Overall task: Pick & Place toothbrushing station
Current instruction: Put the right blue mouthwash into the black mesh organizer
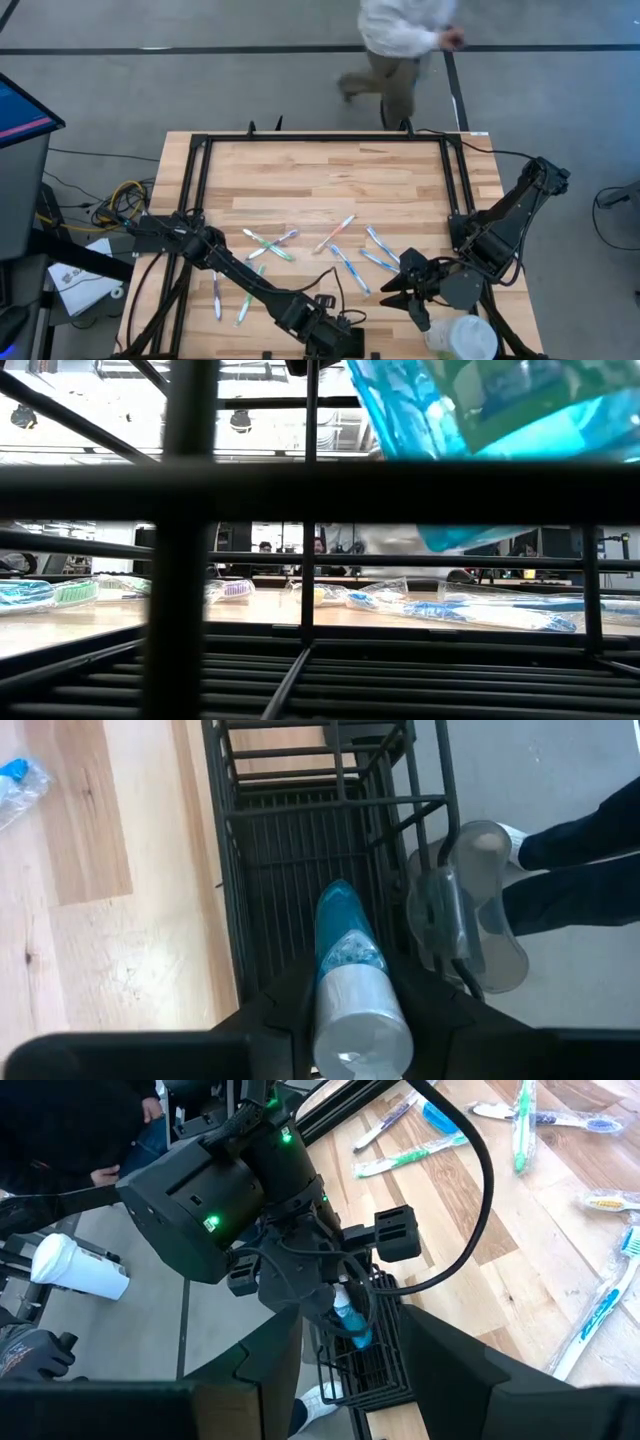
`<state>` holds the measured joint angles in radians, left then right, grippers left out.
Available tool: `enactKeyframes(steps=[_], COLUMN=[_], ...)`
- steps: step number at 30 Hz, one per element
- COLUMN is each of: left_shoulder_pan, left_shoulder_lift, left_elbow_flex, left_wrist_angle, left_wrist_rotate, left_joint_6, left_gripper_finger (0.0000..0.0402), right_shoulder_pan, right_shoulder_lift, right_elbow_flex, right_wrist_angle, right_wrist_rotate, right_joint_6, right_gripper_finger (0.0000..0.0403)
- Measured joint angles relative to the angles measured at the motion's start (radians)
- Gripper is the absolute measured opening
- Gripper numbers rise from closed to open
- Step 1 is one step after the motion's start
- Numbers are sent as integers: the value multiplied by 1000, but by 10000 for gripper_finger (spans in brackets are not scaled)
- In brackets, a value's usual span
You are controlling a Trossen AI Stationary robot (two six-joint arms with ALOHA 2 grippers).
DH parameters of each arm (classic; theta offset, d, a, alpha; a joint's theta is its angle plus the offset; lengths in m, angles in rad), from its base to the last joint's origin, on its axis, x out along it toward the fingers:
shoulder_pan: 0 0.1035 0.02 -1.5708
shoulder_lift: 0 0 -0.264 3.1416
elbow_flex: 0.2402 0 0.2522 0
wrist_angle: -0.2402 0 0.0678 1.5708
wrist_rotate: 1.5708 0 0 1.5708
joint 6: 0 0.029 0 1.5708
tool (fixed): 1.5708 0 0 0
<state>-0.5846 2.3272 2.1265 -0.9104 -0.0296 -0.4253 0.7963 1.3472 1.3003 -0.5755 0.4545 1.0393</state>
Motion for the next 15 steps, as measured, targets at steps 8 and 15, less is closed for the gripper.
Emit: enactKeyframes(steps=[8,15], left_shoulder_pan=[3,4], left_shoulder_lift=[0,0], left_elbow_flex=[0,0], left_wrist_angle=[-1,1], left_wrist_rotate=[-27,-28], left_joint_6=[29,29], left_gripper_finger=[89,89], right_shoulder_pan=[0,0], right_shoulder_lift=[0,0], right_elbow_flex=[0,0], right_wrist_angle=[0,0], right_wrist_rotate=[0,0], right_joint_6=[-3,-3], right_gripper_finger=[161,161])
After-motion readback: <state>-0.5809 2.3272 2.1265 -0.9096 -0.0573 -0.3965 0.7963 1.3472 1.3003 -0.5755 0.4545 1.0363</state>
